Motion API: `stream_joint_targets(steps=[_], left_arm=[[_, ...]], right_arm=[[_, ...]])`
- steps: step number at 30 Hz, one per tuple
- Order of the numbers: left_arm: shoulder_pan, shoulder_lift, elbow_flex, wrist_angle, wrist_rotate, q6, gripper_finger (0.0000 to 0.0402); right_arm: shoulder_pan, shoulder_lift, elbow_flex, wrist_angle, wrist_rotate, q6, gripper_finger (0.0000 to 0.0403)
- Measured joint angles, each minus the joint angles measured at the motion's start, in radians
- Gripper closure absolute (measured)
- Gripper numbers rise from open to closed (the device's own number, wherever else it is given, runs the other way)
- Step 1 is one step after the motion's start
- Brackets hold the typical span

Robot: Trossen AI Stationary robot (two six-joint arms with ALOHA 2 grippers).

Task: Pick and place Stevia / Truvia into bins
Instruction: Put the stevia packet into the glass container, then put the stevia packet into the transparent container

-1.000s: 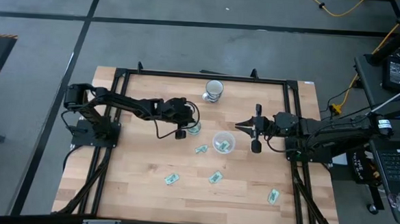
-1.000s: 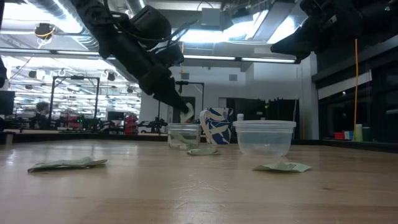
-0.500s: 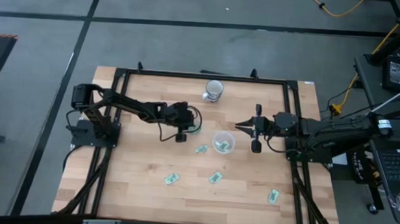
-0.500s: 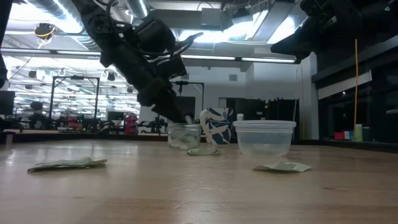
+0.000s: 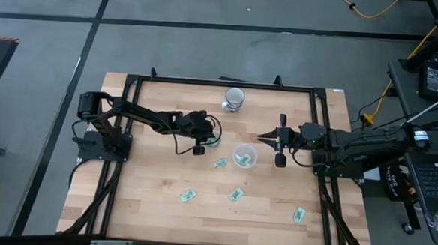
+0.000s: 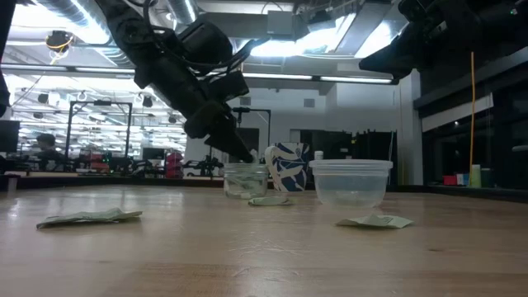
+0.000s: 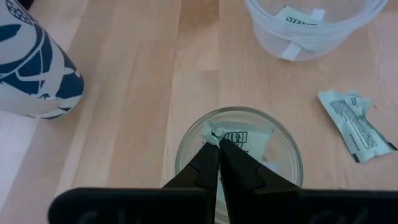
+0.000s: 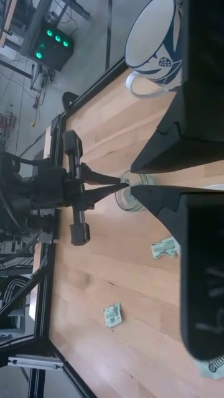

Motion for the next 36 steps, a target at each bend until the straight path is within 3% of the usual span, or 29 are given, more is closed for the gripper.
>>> stream_joint_targets(steps=[15, 23, 31, 36], left_arm=[[-0.001, 0.000, 0.000, -0.006, 0.000, -0.001, 0.0275], [-0.001, -0.025, 0.000, -0.014, -0.017, 0.001, 0.0276], [-0.001, -0.175, 0.000, -0.142, -0.108, 0.020, 0.0278], [-0.002, -0.293, 0.000, -0.275, -0.108, 0.024, 0.0288]], right_arm=[[0.000, 0.000, 0.000, 0.000, 0.000, 0.000, 0.0357], [0.000, 0.000, 0.000, 0.000, 0.000, -0.003, 0.0357], [0.000, 0.000, 0.000, -0.002, 0.000, -0.008, 0.0357], [0.000, 0.001, 0.000, -0.002, 0.000, -0.026, 0.0357]])
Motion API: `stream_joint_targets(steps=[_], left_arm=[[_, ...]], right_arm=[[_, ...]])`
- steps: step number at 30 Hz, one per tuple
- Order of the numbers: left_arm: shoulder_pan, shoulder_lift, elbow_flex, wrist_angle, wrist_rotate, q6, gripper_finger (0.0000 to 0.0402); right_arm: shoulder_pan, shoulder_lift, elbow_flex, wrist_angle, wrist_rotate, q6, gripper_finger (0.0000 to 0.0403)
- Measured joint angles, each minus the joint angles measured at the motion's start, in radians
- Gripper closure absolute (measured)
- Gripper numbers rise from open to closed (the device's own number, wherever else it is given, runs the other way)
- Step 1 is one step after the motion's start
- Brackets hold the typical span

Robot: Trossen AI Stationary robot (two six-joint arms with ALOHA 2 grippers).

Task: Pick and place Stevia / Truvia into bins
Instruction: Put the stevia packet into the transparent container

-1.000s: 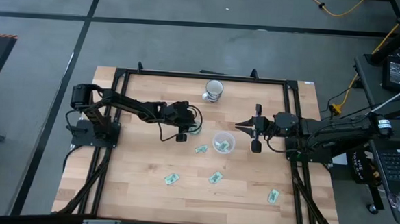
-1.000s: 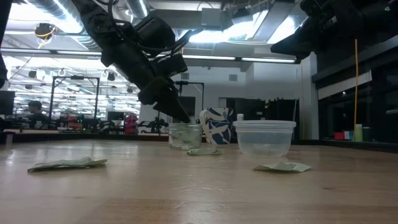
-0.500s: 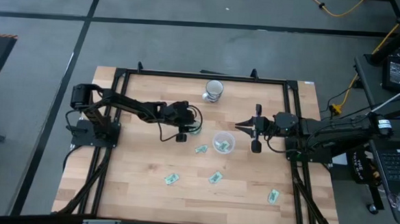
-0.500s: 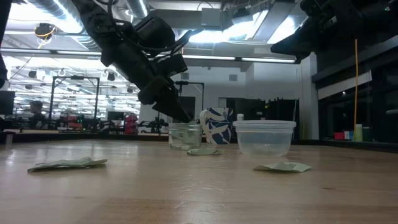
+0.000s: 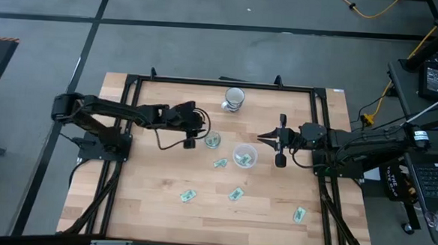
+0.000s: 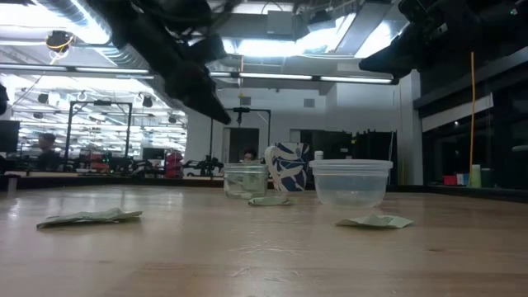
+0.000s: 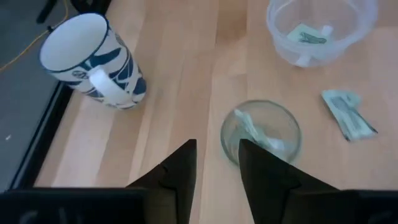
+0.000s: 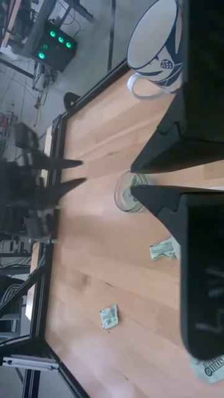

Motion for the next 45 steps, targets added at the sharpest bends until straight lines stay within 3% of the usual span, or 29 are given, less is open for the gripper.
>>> stream_joint_targets(steps=[4, 10, 13, 17, 22, 26, 36, 45], left_arm=[[-0.014, -0.082, -0.005, -0.062, 0.007, 0.008, 0.0316], [-0.058, -0.167, -0.106, 0.078, 0.053, -0.005, 0.0392], [-0.076, -0.201, -0.164, 0.143, 0.047, -0.019, 0.0398], [-0.110, -0.238, -0.220, 0.198, 0.046, -0.031, 0.0399], [-0.154, -0.264, -0.261, 0.302, 0.060, 0.014, 0.0400], [-0.186, -0.265, -0.261, 0.317, 0.063, 0.019, 0.0399], [-0.264, -0.265, -0.261, 0.330, 0.063, 0.010, 0.0399], [-0.343, -0.264, -0.261, 0.322, 0.064, -0.077, 0.0399]], right_arm=[[0.000, 0.000, 0.000, 0.001, 0.001, -0.001, 0.0357], [0.000, 0.000, 0.000, 0.001, 0.000, 0.004, 0.0357], [0.000, 0.000, 0.000, -0.006, -0.010, 0.059, 0.0357], [0.017, 0.017, 0.000, -0.015, -0.140, 0.124, 0.0360], [0.090, 0.086, 0.000, -0.017, -0.146, 0.250, 0.0395], [0.182, 0.142, 0.004, -0.042, -0.128, 0.395, 0.0397], [0.496, 0.267, 0.243, -0.515, 0.154, 0.839, 0.0401], [0.704, 0.559, 0.620, -0.975, 0.219, 1.245, 0.0402]])
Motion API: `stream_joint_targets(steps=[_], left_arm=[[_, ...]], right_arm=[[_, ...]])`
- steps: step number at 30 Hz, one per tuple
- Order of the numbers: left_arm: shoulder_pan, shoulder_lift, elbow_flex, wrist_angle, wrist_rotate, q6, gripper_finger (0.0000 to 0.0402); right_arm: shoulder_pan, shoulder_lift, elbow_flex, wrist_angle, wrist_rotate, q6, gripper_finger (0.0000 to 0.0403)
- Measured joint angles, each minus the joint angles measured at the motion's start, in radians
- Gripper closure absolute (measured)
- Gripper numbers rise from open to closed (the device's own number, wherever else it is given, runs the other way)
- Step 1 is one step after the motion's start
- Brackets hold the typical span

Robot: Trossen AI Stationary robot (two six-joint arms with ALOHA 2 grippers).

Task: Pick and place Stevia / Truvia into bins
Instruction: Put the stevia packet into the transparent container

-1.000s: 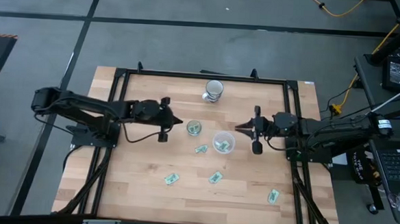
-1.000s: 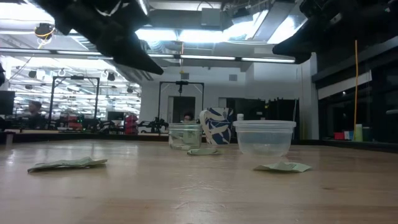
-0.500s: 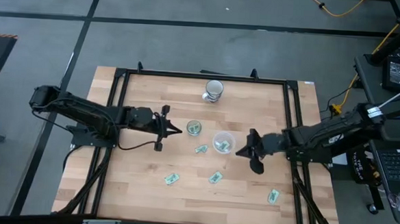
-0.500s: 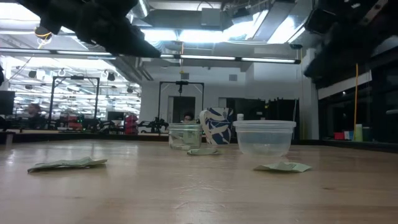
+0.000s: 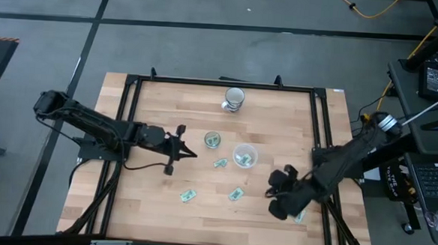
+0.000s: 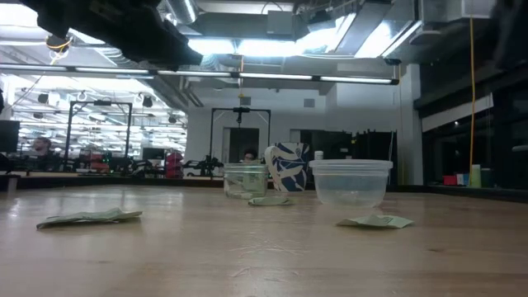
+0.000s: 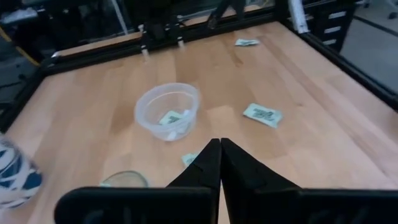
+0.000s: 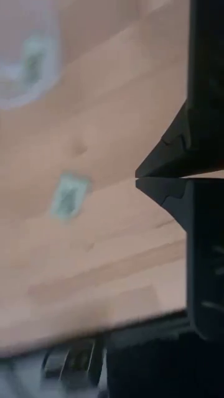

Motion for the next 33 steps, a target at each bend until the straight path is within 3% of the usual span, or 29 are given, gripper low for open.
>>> stream_joint_targets(steps=[6, 14, 27, 33], left_arm=[[-0.037, 0.000, 0.000, 0.000, -0.002, 0.024, 0.0399], [-0.051, 0.000, 0.000, 0.000, -0.003, 0.024, 0.0399], [-0.050, 0.000, 0.000, 0.000, -0.011, 0.016, 0.0399], [-0.050, 0.000, 0.000, 0.000, -0.011, 0.009, 0.0400]], right_arm=[[0.085, 0.160, 0.194, -0.320, -0.015, 0.346, 0.0402], [0.178, 0.257, 0.275, -0.392, -0.177, 0.668, 0.0396], [0.282, 0.330, 0.250, -0.395, -0.223, 0.875, 0.0389], [0.301, 0.330, 0.216, -0.380, -0.248, 0.961, 0.0332]])
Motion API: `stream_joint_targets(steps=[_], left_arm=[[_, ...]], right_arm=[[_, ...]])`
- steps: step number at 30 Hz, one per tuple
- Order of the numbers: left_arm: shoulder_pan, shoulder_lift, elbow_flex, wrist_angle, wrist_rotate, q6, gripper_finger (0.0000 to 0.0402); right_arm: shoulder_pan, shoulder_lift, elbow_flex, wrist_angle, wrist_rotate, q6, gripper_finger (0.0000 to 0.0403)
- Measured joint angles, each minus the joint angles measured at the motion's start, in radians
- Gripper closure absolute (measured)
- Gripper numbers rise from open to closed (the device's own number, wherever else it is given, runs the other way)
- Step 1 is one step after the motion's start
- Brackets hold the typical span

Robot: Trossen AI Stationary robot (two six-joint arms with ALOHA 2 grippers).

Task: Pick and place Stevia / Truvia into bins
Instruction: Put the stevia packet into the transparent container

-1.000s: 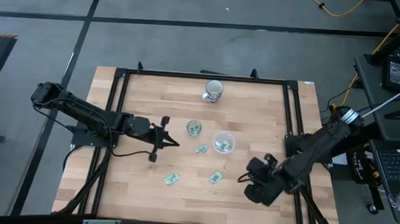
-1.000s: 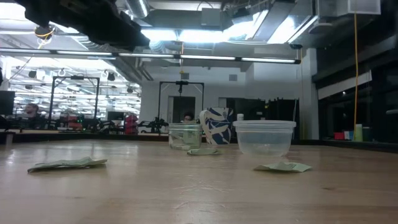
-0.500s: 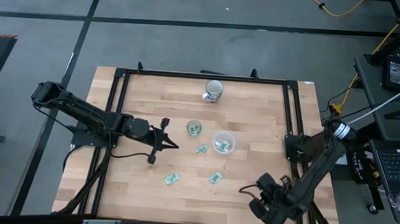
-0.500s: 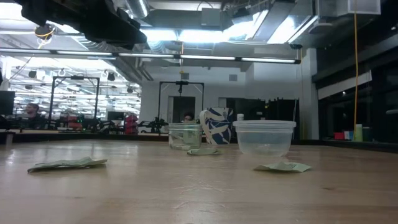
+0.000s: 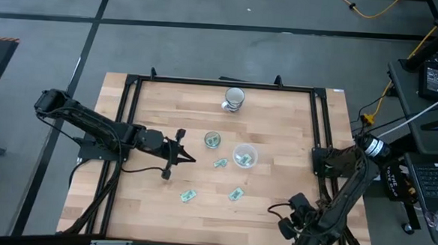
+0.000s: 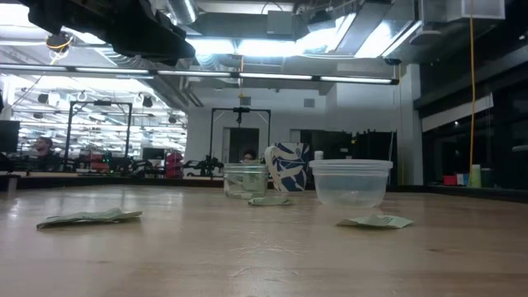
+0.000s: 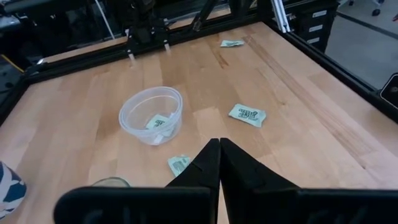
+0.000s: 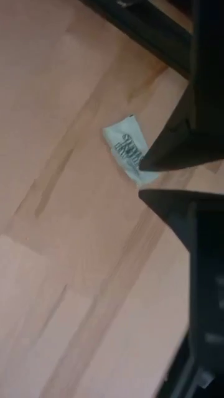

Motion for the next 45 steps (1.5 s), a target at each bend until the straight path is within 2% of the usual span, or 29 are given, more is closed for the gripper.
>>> stream_joint_targets(steps=[6, 11, 19, 30, 37, 45], left_arm=[[0.000, 0.000, 0.000, 0.001, 0.000, -0.004, 0.0399], [0.001, 0.000, 0.000, 0.001, -0.001, -0.032, 0.0398], [0.001, 0.000, 0.000, 0.000, -0.001, -0.037, 0.0398], [0.001, 0.000, 0.000, 0.000, -0.001, -0.038, 0.0400], [0.001, 0.000, 0.000, 0.000, -0.001, -0.038, 0.0400], [0.001, 0.000, 0.000, -0.001, -0.001, -0.040, 0.0400]], right_arm=[[0.005, 0.000, -0.059, 0.037, -0.033, 0.025, 0.0261], [0.005, 0.000, -0.100, 0.113, -0.044, 0.047, 0.0235], [0.011, 0.000, -0.184, 0.239, -0.044, 0.079, 0.0231], [0.011, 0.000, -0.221, 0.273, -0.044, 0.078, 0.0231], [0.011, 0.002, -0.282, 0.399, -0.049, 0.077, 0.0231], [0.011, -0.002, -0.323, 0.411, -0.061, 0.098, 0.0232]])
